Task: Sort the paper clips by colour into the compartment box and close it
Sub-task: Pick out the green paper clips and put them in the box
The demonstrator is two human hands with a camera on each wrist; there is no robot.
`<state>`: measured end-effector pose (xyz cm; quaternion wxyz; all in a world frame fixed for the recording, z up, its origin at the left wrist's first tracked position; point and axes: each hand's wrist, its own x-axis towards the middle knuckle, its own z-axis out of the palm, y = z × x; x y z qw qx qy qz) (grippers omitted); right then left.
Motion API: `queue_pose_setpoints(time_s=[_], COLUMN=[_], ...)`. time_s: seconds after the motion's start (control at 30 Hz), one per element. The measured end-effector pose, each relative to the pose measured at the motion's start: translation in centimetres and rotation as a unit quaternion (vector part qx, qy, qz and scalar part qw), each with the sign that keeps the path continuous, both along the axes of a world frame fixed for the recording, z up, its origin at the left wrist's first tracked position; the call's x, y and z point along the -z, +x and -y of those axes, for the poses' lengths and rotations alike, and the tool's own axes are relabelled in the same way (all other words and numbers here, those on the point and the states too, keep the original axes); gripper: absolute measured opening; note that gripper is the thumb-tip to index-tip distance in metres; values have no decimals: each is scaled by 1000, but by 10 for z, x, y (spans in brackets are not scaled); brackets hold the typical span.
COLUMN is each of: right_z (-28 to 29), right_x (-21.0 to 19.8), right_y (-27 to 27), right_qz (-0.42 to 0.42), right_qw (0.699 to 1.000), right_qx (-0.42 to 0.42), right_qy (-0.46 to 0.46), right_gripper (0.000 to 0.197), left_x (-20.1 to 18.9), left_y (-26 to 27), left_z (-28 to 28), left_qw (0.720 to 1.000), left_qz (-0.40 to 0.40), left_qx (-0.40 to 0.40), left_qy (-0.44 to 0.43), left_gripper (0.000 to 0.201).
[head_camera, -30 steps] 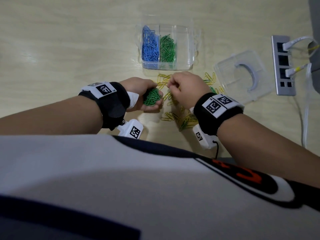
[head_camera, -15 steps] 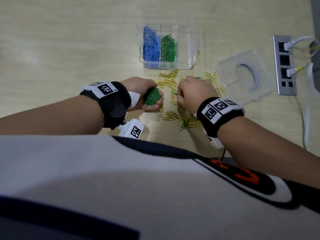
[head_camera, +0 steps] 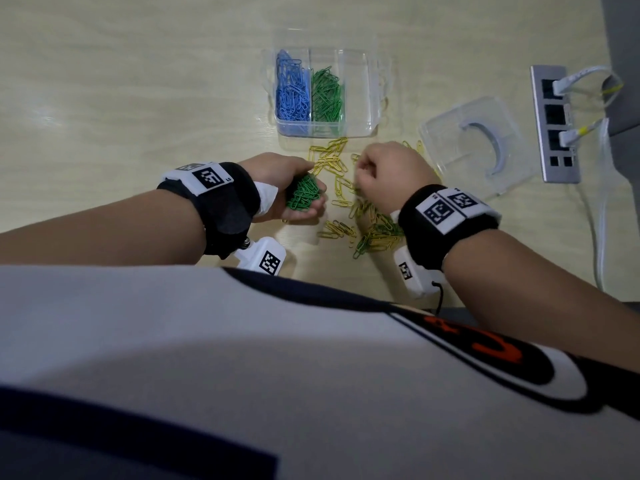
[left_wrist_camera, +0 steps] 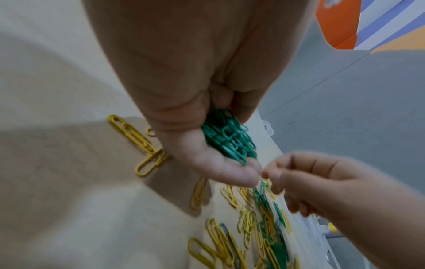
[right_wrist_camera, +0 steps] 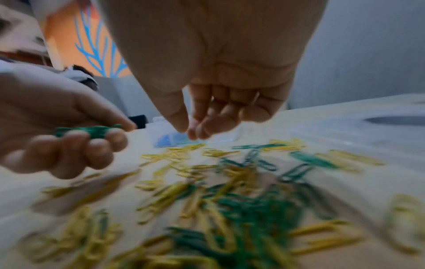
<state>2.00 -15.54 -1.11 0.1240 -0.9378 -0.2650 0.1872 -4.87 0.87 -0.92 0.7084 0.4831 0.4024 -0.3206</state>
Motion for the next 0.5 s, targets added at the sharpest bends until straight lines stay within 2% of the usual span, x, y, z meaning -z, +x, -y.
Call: queue_pose_setpoints(time_s=[0.13, 0.27, 0.33, 0.43, 0.5], right_z=[26, 31, 29, 25, 25], right_x=[3, 3, 6, 5, 1], right_y=[15, 10, 2, -6, -5], right_qz=[-38, -74, -86, -78, -66], right_qw=[987, 974, 983, 996, 996], right_qx=[23, 1, 1, 32, 54], right_qy=[-157, -213, -164, -40, -17], right_gripper=[14, 12, 13, 20, 21], left_x=[-1, -1, -1, -1, -1], left_y=[1, 3, 4, 4, 3], left_z=[1, 4, 6, 7, 7], left_qw=[1000, 1000, 1000, 1000, 1000], left_qz=[1, 7, 9, 7, 6], left_qx=[10, 17, 26, 21, 14], left_qy=[3, 5, 8, 6, 0], left_gripper=[41, 41, 41, 41, 40])
